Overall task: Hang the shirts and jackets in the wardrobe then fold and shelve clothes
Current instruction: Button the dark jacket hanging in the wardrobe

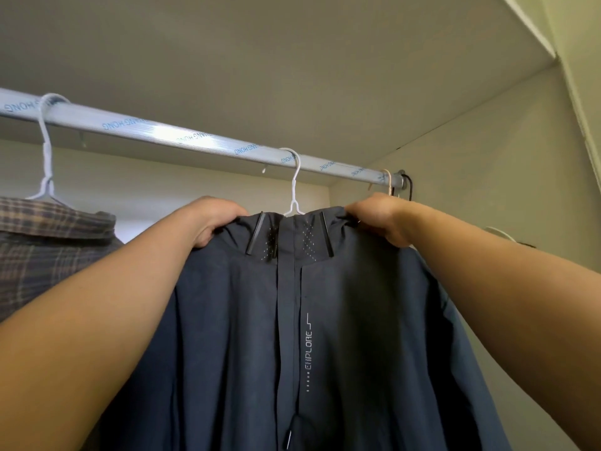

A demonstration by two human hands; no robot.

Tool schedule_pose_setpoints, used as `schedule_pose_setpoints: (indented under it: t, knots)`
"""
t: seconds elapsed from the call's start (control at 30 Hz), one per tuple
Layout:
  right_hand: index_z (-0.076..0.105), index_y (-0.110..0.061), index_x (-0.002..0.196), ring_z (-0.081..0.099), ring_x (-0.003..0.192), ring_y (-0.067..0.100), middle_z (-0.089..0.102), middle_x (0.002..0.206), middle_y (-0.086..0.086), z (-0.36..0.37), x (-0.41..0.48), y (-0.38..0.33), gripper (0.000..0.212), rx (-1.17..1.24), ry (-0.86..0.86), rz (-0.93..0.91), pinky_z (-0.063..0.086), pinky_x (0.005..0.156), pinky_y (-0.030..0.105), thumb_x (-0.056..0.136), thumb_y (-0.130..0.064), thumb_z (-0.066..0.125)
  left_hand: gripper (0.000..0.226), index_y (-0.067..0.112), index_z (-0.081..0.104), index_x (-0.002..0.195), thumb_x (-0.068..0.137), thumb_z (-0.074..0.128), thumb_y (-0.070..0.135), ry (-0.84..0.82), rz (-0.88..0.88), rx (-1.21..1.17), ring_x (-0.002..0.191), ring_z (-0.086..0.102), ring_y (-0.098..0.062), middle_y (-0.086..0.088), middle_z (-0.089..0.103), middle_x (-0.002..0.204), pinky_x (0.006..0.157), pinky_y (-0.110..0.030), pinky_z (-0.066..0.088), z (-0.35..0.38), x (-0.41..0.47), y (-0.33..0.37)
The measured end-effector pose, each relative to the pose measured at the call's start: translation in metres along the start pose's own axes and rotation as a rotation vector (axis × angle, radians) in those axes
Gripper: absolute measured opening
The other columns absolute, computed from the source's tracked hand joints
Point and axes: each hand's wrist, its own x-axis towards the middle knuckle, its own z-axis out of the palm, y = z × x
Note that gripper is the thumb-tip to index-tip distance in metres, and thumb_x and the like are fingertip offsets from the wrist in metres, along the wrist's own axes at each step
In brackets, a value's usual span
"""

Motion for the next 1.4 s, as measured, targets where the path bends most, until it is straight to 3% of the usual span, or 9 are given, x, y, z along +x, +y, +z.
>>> schedule_pose_setpoints:
  t: [0.1,0.17,0.3,0.53,0.7,0.9,1.1,1.23,1.4]
  knots:
    - [0.058,-0.013,0.073,0.050,0.047,0.015,0.058,0.059,0.003,0.002,-0.001,0.003,0.024,0.086,0.191,-0.107,0.040,0.048,0.022,0.092,-0.027,0.060,0.025,0.005,0.068,0.090,0.067,0.072,-0.004,0.352,0.192,-0.161,0.074,0.067,-0.027,-0.011,0.068,0.084,0.057,-0.030,0.054,-0.007,0.000,-0.004]
    - [0.058,-0.012,0.073,0.052,0.049,0.017,0.058,0.062,0.005,0.002,-0.006,0.003,0.027,0.159,0.244,-0.164,0.043,0.049,0.023,0.092,-0.029,0.062,0.021,0.015,0.061,0.073,0.068,0.069,-0.004,0.483,0.291,-0.185,0.075,0.058,-0.022,0.000,0.060,0.076,0.057,-0.017,0.043,-0.011,-0.007,-0.007]
    - [0.060,-0.013,0.069,0.048,0.039,0.013,0.055,0.050,0.001,0.001,-0.023,-0.008,0.025,0.143,0.189,-0.180,0.039,0.040,0.018,0.079,-0.030,0.075,0.014,0.014,0.070,0.079,0.081,0.060,0.006,0.611,0.378,0.008,0.081,0.060,-0.020,-0.001,0.067,0.084,0.068,-0.022,0.044,-0.008,-0.015,-0.012]
    - [0.045,-0.013,0.076,0.045,0.047,0.020,0.050,0.068,0.006,0.001,-0.026,-0.020,0.013,-0.030,0.230,-0.114,0.036,0.044,0.024,0.081,-0.011,0.057,0.013,0.009,0.056,0.067,0.078,0.053,0.015,0.553,0.215,0.372,0.063,0.057,-0.028,-0.006,0.060,0.065,0.051,-0.025,0.037,-0.012,-0.037,-0.007]
    - [0.050,-0.013,0.088,0.058,0.055,0.022,0.050,0.086,0.006,0.004,-0.019,-0.028,0.007,0.131,0.373,-0.099,0.059,0.053,0.034,0.081,-0.012,0.050,0.021,0.003,0.065,0.076,0.082,0.045,0.008,0.499,0.222,0.236,0.027,0.046,-0.017,-0.007,0.059,0.040,0.035,-0.015,0.035,-0.011,-0.034,0.004]
    - [0.055,-0.009,0.086,0.062,0.038,0.025,0.059,0.082,0.010,0.001,-0.014,-0.038,0.010,0.205,0.436,-0.082,0.046,0.038,0.025,0.081,-0.014,0.047,0.021,-0.002,0.069,0.097,0.089,0.049,-0.002,0.543,0.319,-0.177,0.045,0.058,-0.021,-0.002,0.054,0.034,0.055,-0.028,0.051,-0.008,-0.023,0.019]
    - [0.059,-0.007,0.090,0.059,0.048,0.023,0.058,0.080,0.009,-0.004,-0.024,-0.036,0.013,0.420,0.390,-0.130,0.044,0.034,0.021,0.086,-0.011,0.047,0.017,0.013,0.066,0.072,0.083,0.053,0.012,0.501,0.431,-0.294,0.037,0.050,-0.011,-0.006,0.072,0.076,0.049,-0.023,0.041,-0.008,-0.025,0.014]
    - [0.062,-0.010,0.095,0.060,0.084,0.037,0.065,0.098,0.017,0.001,-0.039,0.005,0.028,-0.075,0.541,-0.367,0.048,0.070,0.035,0.090,-0.024,0.037,0.035,0.013,0.067,0.076,0.091,0.043,0.035,0.532,0.474,0.160,0.078,0.061,-0.026,-0.003,0.070,0.085,0.071,-0.032,0.044,-0.010,-0.022,-0.042]
    - [0.059,-0.012,0.103,0.061,0.098,0.042,0.066,0.106,0.021,0.011,-0.054,0.060,0.050,-0.538,0.629,-0.359,0.038,0.072,0.042,0.103,-0.045,0.022,0.049,0.012,0.039,0.063,0.106,0.031,0.034,0.613,0.590,0.373,0.071,0.045,-0.030,-0.004,0.049,0.065,0.064,-0.037,0.029,0.007,-0.022,-0.101]
